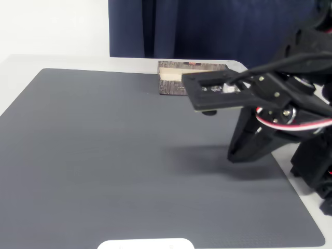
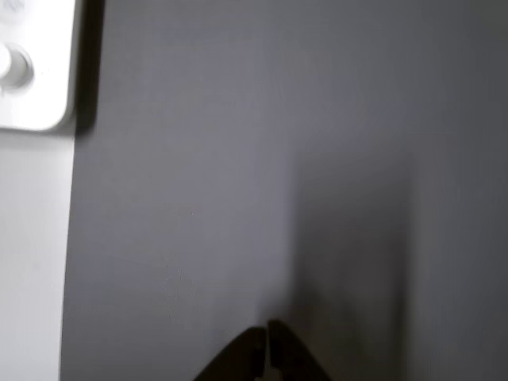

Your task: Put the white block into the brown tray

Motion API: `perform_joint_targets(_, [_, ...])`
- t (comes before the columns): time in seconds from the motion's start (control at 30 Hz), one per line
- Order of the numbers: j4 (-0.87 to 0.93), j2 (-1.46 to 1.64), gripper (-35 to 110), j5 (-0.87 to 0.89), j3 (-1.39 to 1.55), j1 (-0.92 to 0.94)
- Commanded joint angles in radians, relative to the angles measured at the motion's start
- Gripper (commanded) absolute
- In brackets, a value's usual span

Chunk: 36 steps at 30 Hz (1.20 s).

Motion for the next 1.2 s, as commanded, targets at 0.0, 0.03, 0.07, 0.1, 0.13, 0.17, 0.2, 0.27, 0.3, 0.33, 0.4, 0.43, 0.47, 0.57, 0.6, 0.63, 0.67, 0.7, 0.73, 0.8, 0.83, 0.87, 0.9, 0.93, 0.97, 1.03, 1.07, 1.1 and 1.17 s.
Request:
perform_joint_targets(0.0, [-0.035, 0.071, 0, 0.003, 0.051, -0.015])
perform_joint_targets(0.03, [-0.049, 0.094, 0, 0.006, 0.075, -0.017])
perform_joint_targets(0.07, [-0.067, 0.117, 0, 0.006, 0.103, -0.015])
perform_joint_targets(0.1, [-0.080, 0.140, 0, 0.006, 0.130, -0.012])
perform_joint_targets(0.13, [-0.081, 0.156, 0, 0.006, 0.153, -0.006])
perform_joint_targets(0.17, [-0.081, 0.172, 0, 0.006, 0.175, -0.003])
perform_joint_targets(0.2, [-0.081, 0.190, 0, 0.006, 0.196, -0.002])
perform_joint_targets(0.27, [-0.074, 0.225, 0, 0.006, 0.229, -0.005])
perform_joint_targets(0.3, [-0.064, 0.239, 0, 0.006, 0.236, -0.008])
perform_joint_targets(0.33, [-0.061, 0.249, 0, 0.006, 0.244, -0.011])
perform_joint_targets(0.4, [-0.060, 0.311, 0, 0.008, 0.285, -0.017])
perform_joint_targets(0.43, [-0.055, 0.347, 0, 0.009, 0.305, -0.020])
perform_joint_targets(0.47, [-0.031, 0.365, 0, 0.011, 0.307, -0.020])
perform_joint_targets(0.57, [-0.011, 0.365, 0, 0.014, 0.307, -0.015])
perform_joint_targets(0.6, [-0.006, 0.365, 0, 0.014, 0.307, -0.015])
perform_joint_targets(0.63, [0.002, 0.365, 0, 0.012, 0.307, -0.015])
perform_joint_targets(0.67, [0.011, 0.365, 0, 0.011, 0.307, -0.015])
perform_joint_targets(0.7, [0.023, 0.365, 0, 0.009, 0.307, -0.015])
perform_joint_targets(0.73, [0.040, 0.365, 0, 0.009, 0.307, -0.015])
perform_joint_targets(0.8, [0.086, 0.367, 0, 0.009, 0.307, -0.015])
perform_joint_targets(0.83, [0.112, 0.367, 0, 0.009, 0.307, -0.015])
perform_joint_targets(0.87, [0.135, 0.367, 0, 0.009, 0.307, -0.015])
perform_joint_targets(0.9, [0.153, 0.367, 0, 0.006, 0.307, -0.015])
perform_joint_targets(0.93, [0.158, 0.367, 0, 0.014, 0.307, -0.015])
perform_joint_targets(0.97, [0.158, 0.367, 0, 0.012, 0.307, -0.015])
perform_joint_targets(1.03, [0.158, 0.367, 0, 0.012, 0.307, -0.023])
perform_joint_targets(1.07, [0.158, 0.367, 0, 0.012, 0.307, -0.026])
perform_joint_targets(1.1, [0.158, 0.367, 0, 0.012, 0.307, -0.029])
perform_joint_targets(1.17, [0.158, 0.367, 0, 0.023, 0.307, -0.031])
